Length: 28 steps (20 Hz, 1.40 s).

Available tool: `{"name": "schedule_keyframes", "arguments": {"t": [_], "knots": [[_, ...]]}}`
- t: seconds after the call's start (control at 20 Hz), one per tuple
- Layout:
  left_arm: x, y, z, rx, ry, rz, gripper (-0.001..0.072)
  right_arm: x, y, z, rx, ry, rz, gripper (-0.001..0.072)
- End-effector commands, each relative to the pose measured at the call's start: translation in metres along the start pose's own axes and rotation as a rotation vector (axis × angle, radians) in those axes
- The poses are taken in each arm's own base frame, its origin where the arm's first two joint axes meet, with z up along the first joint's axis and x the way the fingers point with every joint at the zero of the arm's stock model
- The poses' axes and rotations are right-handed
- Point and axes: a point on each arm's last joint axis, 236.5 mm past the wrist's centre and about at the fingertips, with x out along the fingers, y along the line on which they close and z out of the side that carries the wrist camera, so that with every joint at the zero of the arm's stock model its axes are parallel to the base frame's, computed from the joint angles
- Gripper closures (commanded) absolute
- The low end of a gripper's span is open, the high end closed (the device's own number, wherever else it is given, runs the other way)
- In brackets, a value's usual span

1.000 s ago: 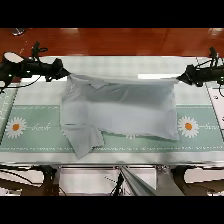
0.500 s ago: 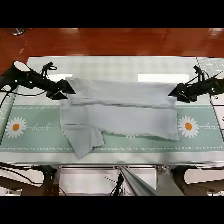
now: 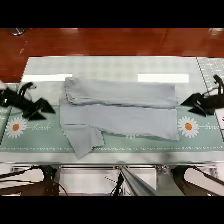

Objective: Fold the shirts.

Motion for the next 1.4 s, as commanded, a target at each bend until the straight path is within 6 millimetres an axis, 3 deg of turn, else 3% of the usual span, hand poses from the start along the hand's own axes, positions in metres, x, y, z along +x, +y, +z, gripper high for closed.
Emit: {"name": "schedule_keyframes", "arguments": {"t": [0.0,0.1,0.25,0.4,0.5,0.6,0.65,0.7,0.75,0.85,1.0,1.2,1.35], "knots": [[0.023,0.009,-0.029,-0.185,-0.087,-0.147,0.0004,0.014,-0.001,-0.047,0.098,-0.114,0.05,0.0092],[0.035,-0.015,-0.039,-0.165,-0.09,-0.262,0.0004,0.023,0.005,-0.07,0.124,-0.104,0.085,0.0092],[0.059,-0.029,-0.058,-0.132,-0.033,-0.279,0.0004,0.026,0.01,-0.085,0.127,-0.08,0.106,0.0092],[0.086,-0.047,-0.079,-0.062,0.029,-0.251,0.0004,0.025,0.022,-0.085,0.146,-0.075,0.16,0.0093],[0.101,-0.055,-0.079,-0.029,0.01,-0.223,0.0005,0.019,0.035,-0.083,0.151,-0.073,0.211,0.0093],[0.106,-0.061,-0.081,0.003,0.012,-0.211,0.0008,0.005,0.022,-0.073,0.133,-0.094,0.147,0.0093],[0.107,-0.061,-0.082,0.02,0.015,-0.211,0.0057,-0.004,0.007,-0.07,0.148,-0.105,0.097,0.0093],[0.106,-0.061,-0.083,0.042,0.016,-0.215,0.0351,-0.011,-0.011,-0.071,0.18,-0.102,0.041,0.0093],[0.106,-0.062,-0.084,0.056,0.019,-0.217,0.0695,-0.015,-0.031,-0.08,0.232,-0.08,-0.015,0.0093],[0.104,-0.068,-0.082,0.091,0.008,-0.243,0.0688,-0.01,-0.061,-0.11,0.314,0.008,-0.114,0.0093],[0.101,-0.079,-0.077,0.087,-0.015,-0.293,0.0688,0.016,-0.062,-0.146,0.376,0.109,-0.093,0.0093],[0.098,-0.09,-0.073,0.078,-0.036,-0.338,0.0687,0.032,-0.046,-0.143,0.368,0.124,-0.016,0.0093],[0.098,-0.089,-0.071,0.093,-0.045,-0.336,0.0687,0.047,-0.031,-0.113,0.348,0.043,0.055,0.0093]]}}
